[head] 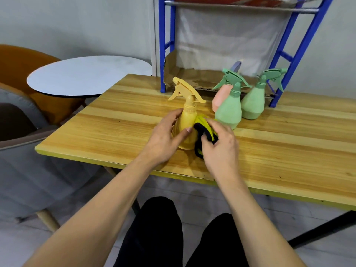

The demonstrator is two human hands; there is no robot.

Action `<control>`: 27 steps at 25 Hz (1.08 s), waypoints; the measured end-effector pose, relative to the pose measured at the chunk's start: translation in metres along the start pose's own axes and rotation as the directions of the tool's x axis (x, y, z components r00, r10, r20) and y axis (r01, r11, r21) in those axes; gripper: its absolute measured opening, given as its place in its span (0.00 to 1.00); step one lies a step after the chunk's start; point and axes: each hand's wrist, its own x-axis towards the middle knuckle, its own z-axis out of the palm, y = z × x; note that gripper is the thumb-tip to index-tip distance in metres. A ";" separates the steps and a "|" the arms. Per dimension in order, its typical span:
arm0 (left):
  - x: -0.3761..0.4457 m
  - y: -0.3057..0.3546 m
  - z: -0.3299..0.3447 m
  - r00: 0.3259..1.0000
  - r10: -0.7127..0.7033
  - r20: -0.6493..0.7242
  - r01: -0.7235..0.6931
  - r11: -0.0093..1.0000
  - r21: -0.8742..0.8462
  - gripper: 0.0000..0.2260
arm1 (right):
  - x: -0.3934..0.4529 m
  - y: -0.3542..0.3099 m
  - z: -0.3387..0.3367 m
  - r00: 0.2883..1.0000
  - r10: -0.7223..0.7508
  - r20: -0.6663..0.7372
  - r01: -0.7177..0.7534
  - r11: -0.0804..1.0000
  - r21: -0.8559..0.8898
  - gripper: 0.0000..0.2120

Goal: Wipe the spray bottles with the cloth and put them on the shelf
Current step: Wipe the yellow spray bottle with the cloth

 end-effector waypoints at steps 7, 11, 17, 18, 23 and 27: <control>0.003 -0.001 0.001 0.999 -0.035 -0.022 0.034 0.999 -0.016 0.28 | -0.015 0.011 0.006 0.998 -0.069 -0.009 0.069 0.996 -0.065 0.20; -0.002 -0.001 0.009 0.989 -0.078 -0.128 0.074 0.996 -0.041 0.27 | -0.020 0.018 0.006 0.999 -0.028 0.015 0.030 0.992 -0.122 0.22; -0.009 0.010 0.011 0.965 -0.163 -0.204 0.164 0.986 -0.015 0.26 | -0.027 0.020 0.006 0.999 -0.018 0.038 0.021 0.995 -0.101 0.29; -0.009 0.010 0.004 0.974 -0.175 -0.145 0.169 0.984 -0.053 0.23 | -0.026 0.020 0.005 0.999 -0.001 0.037 0.004 0.997 -0.079 0.29; 0.000 0.000 -0.026 0.986 -0.127 0.105 0.146 0.966 -0.212 0.17 | -0.018 0.021 0.006 0.998 0.059 0.002 -0.059 0.996 0.071 0.25; 0.003 -0.004 -0.013 0.984 -0.074 0.164 0.110 0.968 -0.226 0.25 | -0.007 0.013 0.004 0.997 0.075 -0.005 -0.073 0.989 0.131 0.21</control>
